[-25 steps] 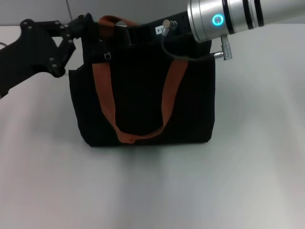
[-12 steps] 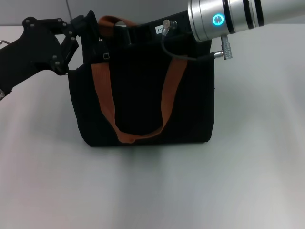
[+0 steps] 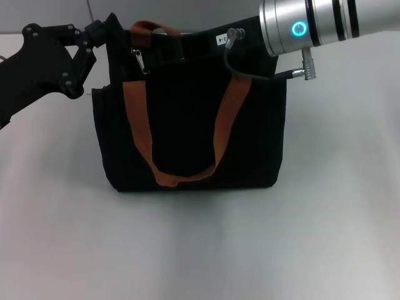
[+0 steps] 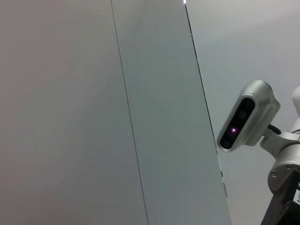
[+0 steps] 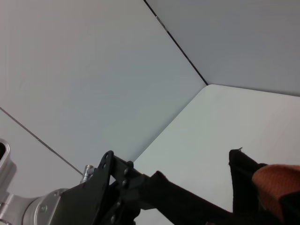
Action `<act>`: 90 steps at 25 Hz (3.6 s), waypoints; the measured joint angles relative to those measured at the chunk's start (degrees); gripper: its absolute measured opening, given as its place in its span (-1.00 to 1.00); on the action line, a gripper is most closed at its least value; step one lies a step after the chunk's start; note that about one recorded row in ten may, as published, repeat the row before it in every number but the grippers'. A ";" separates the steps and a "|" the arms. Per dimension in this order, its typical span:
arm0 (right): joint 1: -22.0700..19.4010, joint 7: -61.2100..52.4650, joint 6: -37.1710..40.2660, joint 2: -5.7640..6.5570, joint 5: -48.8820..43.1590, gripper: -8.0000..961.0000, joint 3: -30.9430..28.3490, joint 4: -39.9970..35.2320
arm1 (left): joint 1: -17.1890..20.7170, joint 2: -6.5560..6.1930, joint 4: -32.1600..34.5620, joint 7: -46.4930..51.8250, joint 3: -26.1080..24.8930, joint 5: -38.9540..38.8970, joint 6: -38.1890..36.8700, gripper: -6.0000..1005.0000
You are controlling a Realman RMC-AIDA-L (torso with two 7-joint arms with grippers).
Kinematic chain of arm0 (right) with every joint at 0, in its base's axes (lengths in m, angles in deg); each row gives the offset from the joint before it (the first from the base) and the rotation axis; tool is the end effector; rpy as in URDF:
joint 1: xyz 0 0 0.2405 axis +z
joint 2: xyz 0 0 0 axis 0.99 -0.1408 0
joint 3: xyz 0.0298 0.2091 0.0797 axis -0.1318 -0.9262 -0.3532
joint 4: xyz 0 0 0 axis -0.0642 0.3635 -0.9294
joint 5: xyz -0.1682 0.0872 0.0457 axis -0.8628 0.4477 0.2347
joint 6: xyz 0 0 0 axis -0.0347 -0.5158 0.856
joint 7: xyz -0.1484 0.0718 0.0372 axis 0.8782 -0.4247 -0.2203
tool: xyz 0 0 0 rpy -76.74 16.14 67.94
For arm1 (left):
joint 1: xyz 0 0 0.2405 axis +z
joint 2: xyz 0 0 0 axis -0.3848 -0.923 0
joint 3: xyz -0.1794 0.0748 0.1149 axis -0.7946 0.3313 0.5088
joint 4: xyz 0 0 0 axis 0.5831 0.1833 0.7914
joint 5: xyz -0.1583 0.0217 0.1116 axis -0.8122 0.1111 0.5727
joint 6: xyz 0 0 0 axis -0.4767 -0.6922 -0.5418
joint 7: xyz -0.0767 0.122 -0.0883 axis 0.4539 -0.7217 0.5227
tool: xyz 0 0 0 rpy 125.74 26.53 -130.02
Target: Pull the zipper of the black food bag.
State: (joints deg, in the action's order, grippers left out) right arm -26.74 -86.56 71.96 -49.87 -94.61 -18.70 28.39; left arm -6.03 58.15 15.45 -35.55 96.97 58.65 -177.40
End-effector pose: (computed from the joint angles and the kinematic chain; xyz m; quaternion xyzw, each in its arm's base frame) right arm 0.0527 0.3793 -0.0541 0.9031 -0.3838 -0.1926 0.0008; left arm -0.2039 0.3223 0.0487 -0.8579 -0.0129 -0.4018 0.3200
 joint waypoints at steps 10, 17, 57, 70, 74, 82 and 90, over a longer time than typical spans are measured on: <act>-0.09 -0.08 -1.77 0.01 -0.39 -0.99 1.20 -0.24 | 0.26 0.04 0.01 0.02 0.00 -0.41 -0.62 -0.98; -0.55 -2.35 -3.38 -0.14 -1.92 -0.99 4.43 -3.39 | 0.28 -0.21 -0.04 0.89 0.00 -1.38 -0.58 -0.98; -0.63 -2.47 -0.12 -0.26 1.85 -0.19 4.72 -4.58 | 0.13 0.12 -0.27 1.41 0.00 -1.47 -0.60 -0.98; 0.64 -2.09 -2.36 -0.38 2.75 -0.20 5.75 -1.33 | 0.02 0.21 -0.24 1.58 -0.10 -1.46 -0.65 -0.98; 0.42 -2.06 -2.63 -0.43 2.75 -0.28 5.97 -1.57 | 0.13 0.19 -0.23 1.58 -0.10 -1.53 -0.69 -0.98; 0.02 -1.75 -2.79 -0.44 2.91 -0.73 5.55 -1.60 | 0.16 0.22 -0.35 1.58 -0.09 -1.85 -0.69 -0.98; -0.06 -1.65 -2.37 -0.36 3.23 -0.96 5.39 -1.87 | 0.29 0.18 -0.35 1.58 -0.09 -1.91 -0.68 -0.98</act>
State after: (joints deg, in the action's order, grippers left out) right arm -26.80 -88.21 69.59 -50.23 -91.38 -13.30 26.52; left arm -5.74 58.33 15.10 -33.97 96.88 56.74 -178.09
